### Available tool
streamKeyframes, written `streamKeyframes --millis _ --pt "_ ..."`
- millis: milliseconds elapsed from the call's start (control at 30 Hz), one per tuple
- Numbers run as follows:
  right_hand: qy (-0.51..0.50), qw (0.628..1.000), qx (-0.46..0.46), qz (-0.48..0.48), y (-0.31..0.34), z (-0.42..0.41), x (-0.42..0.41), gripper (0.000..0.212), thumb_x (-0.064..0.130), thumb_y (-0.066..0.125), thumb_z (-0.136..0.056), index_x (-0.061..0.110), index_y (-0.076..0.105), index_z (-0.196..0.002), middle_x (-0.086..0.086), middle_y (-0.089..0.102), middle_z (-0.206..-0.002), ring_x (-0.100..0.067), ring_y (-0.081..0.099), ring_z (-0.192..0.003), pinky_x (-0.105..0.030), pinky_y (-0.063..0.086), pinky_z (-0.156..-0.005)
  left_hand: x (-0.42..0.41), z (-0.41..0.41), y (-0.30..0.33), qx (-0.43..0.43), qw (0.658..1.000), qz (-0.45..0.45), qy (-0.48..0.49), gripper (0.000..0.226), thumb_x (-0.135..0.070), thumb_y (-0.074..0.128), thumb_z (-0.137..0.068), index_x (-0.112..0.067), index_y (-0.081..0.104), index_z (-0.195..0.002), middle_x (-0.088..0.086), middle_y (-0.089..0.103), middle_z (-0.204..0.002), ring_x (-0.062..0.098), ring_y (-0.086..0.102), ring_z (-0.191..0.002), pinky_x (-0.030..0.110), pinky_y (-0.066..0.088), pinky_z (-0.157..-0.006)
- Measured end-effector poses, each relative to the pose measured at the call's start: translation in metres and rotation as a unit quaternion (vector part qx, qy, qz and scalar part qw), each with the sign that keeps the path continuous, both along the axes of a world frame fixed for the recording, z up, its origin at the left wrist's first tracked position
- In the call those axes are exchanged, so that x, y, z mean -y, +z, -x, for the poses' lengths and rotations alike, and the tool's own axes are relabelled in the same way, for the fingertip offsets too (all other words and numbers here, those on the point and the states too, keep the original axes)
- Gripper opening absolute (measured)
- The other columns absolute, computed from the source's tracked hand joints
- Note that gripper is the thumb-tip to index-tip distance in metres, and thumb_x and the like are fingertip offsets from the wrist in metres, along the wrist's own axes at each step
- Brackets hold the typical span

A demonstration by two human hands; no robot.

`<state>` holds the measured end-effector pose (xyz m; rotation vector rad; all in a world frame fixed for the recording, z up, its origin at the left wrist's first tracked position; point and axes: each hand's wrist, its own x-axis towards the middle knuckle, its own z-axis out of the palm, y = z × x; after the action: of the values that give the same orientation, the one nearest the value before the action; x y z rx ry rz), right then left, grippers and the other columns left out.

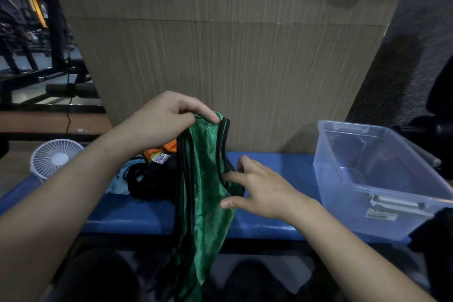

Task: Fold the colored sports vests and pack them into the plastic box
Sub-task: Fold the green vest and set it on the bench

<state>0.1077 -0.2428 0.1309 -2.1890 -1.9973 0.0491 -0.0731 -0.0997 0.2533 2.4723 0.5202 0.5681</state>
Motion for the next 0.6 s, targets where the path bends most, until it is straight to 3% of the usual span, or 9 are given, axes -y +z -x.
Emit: streamKeyframes --millis 100,233,333,433,600 --pt "-0.012 0.999 0.029 0.032 0.002 -0.001 -0.004 0.079 0.076 0.056 -0.079 0.037 0.044 -0.146 0.0 0.036 -0.109 -0.017 0.038 -0.099 -0.033 0.034 -0.083 0.0 0.002 0.003 0.006 1.0 0.013 -0.004 0.048 -0.015 0.043 -0.08 -0.043 0.077 -0.099 -0.006 0.076 -0.105 0.042 0.067 -0.103 0.065 0.05 -0.094" --pt "-0.002 0.997 0.038 0.062 0.003 -0.002 -0.008 0.073 0.066 0.065 -0.082 0.034 0.044 -0.145 0.001 0.036 -0.11 -0.015 0.034 -0.094 -0.031 0.029 -0.079 -0.001 0.005 0.005 0.041 0.997 0.065 -0.012 0.055 0.009 0.043 -0.088 -0.031 0.08 -0.093 -0.011 0.076 -0.105 0.011 0.07 -0.102 0.045 0.052 -0.101" --pt "-0.002 0.996 0.008 0.085 0.003 -0.001 -0.01 0.068 0.058 0.067 -0.086 0.033 0.043 -0.145 0.001 0.038 -0.116 -0.018 0.044 -0.099 -0.029 0.03 -0.075 0.0 0.009 0.008 0.067 0.993 0.097 -0.03 0.054 0.016 0.041 -0.087 -0.02 0.081 -0.093 -0.005 0.077 -0.104 0.009 0.07 -0.102 0.036 0.053 -0.101" --pt "-0.005 0.996 -0.017 0.086 0.0 0.0 -0.013 0.061 0.053 0.069 -0.087 0.033 0.044 -0.139 0.002 0.044 -0.124 -0.023 0.053 -0.11 -0.034 0.041 -0.078 -0.001 0.012 0.008 0.073 0.991 0.101 -0.043 0.052 0.017 0.041 -0.088 -0.016 0.08 -0.094 -0.002 0.077 -0.104 0.009 0.071 -0.102 0.027 0.054 -0.097" --pt "0.008 0.997 -0.054 0.054 0.002 -0.003 -0.014 0.031 0.042 0.072 -0.087 0.029 0.05 -0.105 0.009 0.048 -0.103 -0.016 0.049 -0.093 -0.032 0.037 -0.072 -0.008 0.015 0.006 0.075 0.991 0.106 -0.04 0.051 0.018 0.042 -0.089 -0.016 0.08 -0.095 -0.003 0.077 -0.105 0.008 0.07 -0.104 0.02 0.052 -0.096"
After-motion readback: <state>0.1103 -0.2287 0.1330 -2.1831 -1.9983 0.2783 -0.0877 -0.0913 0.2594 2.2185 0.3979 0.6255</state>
